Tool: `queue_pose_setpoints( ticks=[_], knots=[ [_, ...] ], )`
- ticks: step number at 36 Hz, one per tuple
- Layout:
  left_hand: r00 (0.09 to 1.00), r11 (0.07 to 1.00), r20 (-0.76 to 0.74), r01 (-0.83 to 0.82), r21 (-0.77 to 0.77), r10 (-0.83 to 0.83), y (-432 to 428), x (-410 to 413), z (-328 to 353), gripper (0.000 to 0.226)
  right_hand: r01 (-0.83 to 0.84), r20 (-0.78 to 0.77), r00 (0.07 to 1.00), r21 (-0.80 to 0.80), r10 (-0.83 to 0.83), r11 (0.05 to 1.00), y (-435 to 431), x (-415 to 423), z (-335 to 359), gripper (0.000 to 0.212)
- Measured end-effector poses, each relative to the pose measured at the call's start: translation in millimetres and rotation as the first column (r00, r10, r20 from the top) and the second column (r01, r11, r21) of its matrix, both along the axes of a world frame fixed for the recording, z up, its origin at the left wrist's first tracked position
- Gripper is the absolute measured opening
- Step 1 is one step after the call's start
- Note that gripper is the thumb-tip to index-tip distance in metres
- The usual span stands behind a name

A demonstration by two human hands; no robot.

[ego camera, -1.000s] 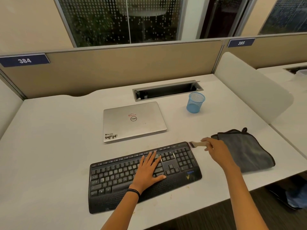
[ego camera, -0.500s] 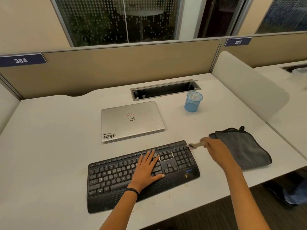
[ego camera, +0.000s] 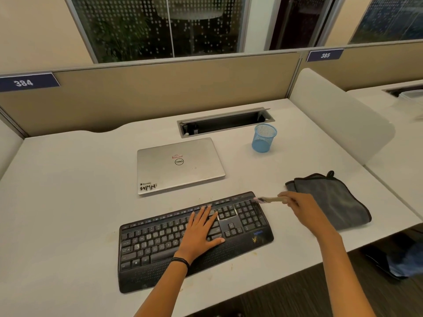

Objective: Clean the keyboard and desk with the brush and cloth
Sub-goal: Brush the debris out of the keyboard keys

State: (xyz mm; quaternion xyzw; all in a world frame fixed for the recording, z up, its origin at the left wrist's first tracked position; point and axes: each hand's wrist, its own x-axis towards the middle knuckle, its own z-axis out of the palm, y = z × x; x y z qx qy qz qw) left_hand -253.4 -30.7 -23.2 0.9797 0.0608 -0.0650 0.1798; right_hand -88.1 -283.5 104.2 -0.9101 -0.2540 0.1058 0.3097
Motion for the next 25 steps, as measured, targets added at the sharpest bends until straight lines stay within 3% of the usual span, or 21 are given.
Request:
queue_pose_setpoints(
  ticks=[9, 17, 25],
  knots=[
    [1.000, 1.000, -0.002, -0.001, 0.002, 0.001, 0.1, -0.4, -1.0, 0.098, -0.089, -0.088, 0.993, -0.139, 0.077, 0.986, -11.4, 1.8, 2.1, 0.021],
    [1.000, 1.000, -0.009, -0.001, 0.000, 0.001, -0.3, 0.0, 0.2, 0.101, -0.014, 0.025, 1.000, -0.029, 0.015, 0.999, -1.4, 2.3, 9.9, 0.023],
    [1.000, 1.000, -0.010, 0.000, -0.002, 0.000, -0.1, -0.1, 0.1, 0.099, -0.104, -0.093, 0.992, -0.168, 0.089, 0.980, -3.7, 4.1, 3.3, 0.023]
  ],
)
